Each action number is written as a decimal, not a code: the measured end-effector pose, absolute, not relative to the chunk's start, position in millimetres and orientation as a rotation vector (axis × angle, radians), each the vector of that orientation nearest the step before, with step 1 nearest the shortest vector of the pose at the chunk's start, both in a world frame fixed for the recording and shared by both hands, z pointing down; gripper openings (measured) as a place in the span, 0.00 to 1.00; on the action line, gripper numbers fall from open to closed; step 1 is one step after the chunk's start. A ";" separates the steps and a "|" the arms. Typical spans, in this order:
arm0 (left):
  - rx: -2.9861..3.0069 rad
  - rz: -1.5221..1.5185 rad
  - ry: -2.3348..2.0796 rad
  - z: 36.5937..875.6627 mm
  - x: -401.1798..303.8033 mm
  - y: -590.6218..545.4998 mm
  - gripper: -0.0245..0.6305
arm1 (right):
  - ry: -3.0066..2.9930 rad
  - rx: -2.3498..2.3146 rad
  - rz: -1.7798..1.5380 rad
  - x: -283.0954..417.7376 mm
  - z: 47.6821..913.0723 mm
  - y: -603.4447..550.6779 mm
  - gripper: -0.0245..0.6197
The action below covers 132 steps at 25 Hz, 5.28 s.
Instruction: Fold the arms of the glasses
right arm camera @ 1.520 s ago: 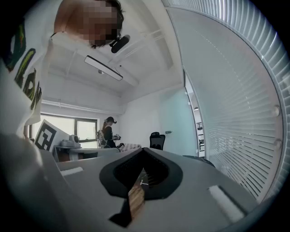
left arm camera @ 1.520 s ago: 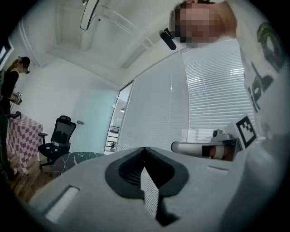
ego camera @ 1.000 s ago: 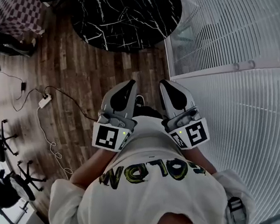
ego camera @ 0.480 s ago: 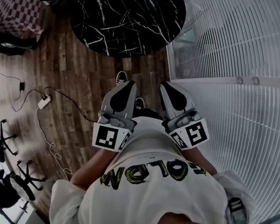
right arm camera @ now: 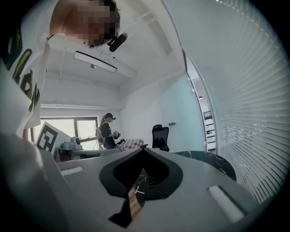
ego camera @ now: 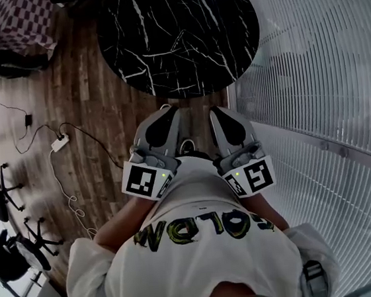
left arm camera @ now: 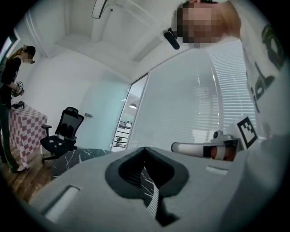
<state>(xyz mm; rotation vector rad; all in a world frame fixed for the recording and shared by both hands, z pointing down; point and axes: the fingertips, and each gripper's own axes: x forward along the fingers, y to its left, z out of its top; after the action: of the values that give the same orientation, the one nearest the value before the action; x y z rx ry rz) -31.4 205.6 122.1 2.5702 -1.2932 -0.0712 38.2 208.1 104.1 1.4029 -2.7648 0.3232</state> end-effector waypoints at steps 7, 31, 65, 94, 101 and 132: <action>2.556 -0.075 -1.300 118.0 -71.8 144.8 0.04 | -2.765 1.372 0.294 -4.3 95.8 146.4 0.04; 2.554 0.209 -1.283 185.5 -63.5 44.3 0.04 | -2.577 1.350 0.251 35.7 150.2 46.6 0.04; 2.338 0.623 -1.196 468.2 -49.6 -47.7 0.04 | -2.208 1.267 0.404 119.5 449.1 -97.1 0.04; 2.270 0.736 -1.142 504.3 -28.0 -58.0 0.04 | -2.155 1.095 0.457 113.9 513.9 -106.7 0.04; 2.276 0.736 -1.136 503.6 -24.2 -57.7 0.04 | -2.198 0.995 0.422 95.3 510.8 -96.2 0.04; 2.270 0.708 -0.922 493.0 -1.1 -24.0 0.17 | -2.209 0.992 0.397 85.3 497.3 -66.1 0.04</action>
<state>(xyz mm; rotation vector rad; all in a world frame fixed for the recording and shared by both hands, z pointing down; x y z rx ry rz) -1.1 -24.0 493.0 2.2704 -0.9216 0.7075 85.3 -66.1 497.3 0.9916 -2.2093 0.3972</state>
